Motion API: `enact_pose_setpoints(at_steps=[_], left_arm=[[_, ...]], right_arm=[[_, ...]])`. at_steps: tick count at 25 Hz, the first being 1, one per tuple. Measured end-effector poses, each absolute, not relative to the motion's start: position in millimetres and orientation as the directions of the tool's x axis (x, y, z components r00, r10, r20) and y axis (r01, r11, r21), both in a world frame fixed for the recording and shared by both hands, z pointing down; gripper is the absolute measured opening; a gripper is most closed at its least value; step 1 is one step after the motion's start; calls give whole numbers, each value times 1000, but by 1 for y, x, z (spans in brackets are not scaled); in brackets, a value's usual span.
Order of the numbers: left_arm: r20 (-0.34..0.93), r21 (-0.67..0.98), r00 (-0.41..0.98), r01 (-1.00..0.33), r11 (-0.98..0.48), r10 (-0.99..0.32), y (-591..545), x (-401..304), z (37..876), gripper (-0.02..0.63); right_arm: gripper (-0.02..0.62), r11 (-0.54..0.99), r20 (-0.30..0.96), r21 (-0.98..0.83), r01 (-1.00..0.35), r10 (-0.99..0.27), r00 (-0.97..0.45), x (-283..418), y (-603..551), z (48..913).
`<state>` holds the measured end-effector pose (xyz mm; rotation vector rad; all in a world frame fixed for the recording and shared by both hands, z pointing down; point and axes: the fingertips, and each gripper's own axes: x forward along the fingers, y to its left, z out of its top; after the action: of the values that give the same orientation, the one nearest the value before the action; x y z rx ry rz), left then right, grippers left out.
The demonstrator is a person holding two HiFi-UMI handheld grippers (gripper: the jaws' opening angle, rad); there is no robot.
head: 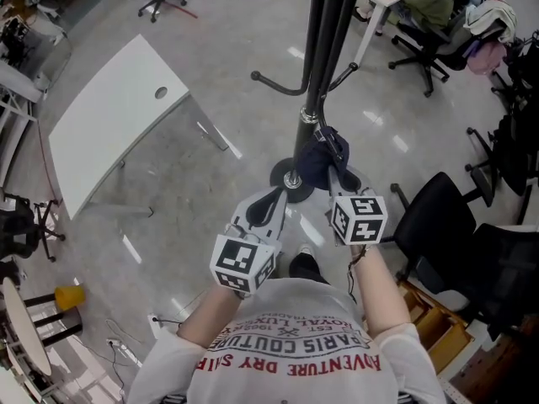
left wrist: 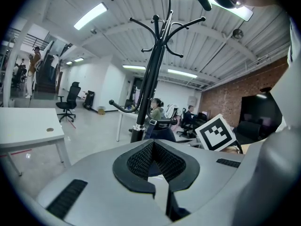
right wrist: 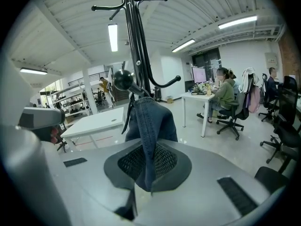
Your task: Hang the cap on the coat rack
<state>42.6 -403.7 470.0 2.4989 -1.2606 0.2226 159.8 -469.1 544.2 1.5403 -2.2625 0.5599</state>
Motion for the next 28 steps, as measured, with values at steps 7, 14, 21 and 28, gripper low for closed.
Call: enact_pose_setpoints(at_steps=[7,14,21,28], left_arm=[[279,212,584,-812,-544,-762,-406,38,467,5],[292,213,588,-809,-548,-754,-402,40,471,6],[282,200,588,-809,-553,-758,-403,39,467,6],[263,178,560,-828,-531,-785,-407,33,455,6]], right_arm=[[19,334,523,-95,-938,-785,-333,154,-480,574],[20,359,484,-102,-928,-797,-361,150,-477,581],[23,387,481,-141,-911,-778,-405,152,-463,576],[123,359,424,-125,-925,-823,-377,172,-449,540]])
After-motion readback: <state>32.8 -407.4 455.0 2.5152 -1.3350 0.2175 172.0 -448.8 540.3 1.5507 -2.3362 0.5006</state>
